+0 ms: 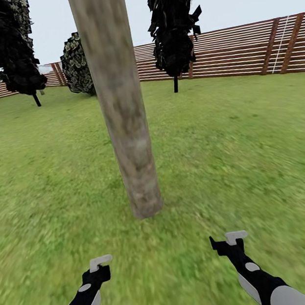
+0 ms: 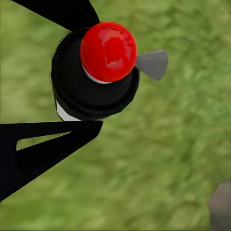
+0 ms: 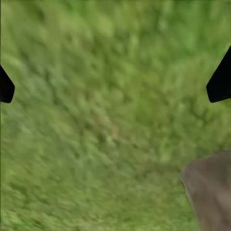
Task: In the garden, pick up the pesticide atomizer on the floor and spray pesticide onto both trees until each tree trunk is fully covered.
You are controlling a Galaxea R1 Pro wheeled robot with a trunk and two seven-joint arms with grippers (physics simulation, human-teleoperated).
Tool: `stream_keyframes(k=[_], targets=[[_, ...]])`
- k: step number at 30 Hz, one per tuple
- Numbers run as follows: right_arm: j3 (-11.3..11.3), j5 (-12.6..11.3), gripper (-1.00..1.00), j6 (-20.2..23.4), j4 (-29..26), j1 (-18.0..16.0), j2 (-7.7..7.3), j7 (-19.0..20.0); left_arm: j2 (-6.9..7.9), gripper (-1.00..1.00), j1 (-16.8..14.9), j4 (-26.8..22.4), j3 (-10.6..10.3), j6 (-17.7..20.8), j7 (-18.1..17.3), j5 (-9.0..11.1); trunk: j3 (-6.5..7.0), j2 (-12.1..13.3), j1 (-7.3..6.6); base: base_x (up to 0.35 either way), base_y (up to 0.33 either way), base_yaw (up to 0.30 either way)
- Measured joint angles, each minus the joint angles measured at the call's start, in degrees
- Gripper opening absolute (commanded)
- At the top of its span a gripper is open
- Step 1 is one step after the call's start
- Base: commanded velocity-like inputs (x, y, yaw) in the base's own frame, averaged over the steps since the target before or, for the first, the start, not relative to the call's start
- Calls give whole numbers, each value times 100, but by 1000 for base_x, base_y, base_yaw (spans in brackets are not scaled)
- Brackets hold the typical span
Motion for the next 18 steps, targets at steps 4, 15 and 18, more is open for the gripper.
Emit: stream_keyframes(k=[4,15,18], targets=[[1,-2,100,5,-7,0,45,9,3,-100,0,-3,3,0,-8,-7,0,0,0,34,0,0],[1012,449,100,8,-4,0,32,140,55,-100,3,-17,-496,8,-935,-1250,0,0,0,2,0,0],[1307,489,100,15,-11,-2,46,547,130,-100,7,-6,-528,4,-1331,-1543,0,0,0,0,0,0]])
